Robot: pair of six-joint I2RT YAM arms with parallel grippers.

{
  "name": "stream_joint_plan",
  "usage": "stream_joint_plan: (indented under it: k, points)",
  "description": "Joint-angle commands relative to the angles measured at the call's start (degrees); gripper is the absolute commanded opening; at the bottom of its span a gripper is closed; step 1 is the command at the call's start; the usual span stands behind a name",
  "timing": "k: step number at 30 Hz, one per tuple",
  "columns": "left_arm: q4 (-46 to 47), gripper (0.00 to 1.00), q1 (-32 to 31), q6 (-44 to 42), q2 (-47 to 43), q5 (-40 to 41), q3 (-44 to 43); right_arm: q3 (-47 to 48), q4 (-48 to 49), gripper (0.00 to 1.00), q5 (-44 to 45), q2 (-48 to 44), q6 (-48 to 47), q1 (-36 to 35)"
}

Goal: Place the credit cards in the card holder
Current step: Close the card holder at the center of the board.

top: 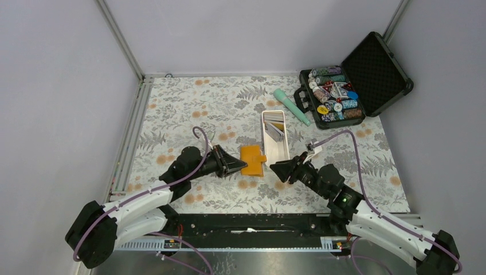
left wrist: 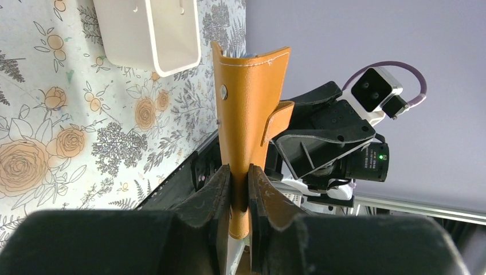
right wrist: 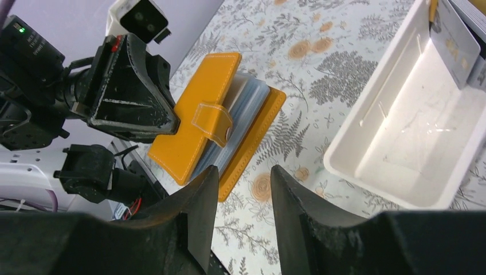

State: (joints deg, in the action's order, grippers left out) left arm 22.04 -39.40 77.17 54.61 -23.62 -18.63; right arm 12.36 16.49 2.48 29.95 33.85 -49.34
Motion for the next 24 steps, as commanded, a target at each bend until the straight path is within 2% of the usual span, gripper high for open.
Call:
stream_joint_plan:
  k: [1, 17, 24]
  points:
    - [0.9, 0.00, 0.5, 1.9, -2.1, 1.0, -2.6, 2.2, 11.5, 0.45, 0.0, 3.6, -0.5, -0.1]
    - [2.4, 0.00, 0.5, 3.1, -1.7, 0.9, -2.6, 1.9, 20.7, 0.38, -2.0, 12.9, 2.3, -0.7]
    - [3.1, 0.00, 0.6, 4.2, -2.4, 2.1, -2.3, 1.5, 21.4, 0.37, -1.7, 14.0, 2.4, -1.2]
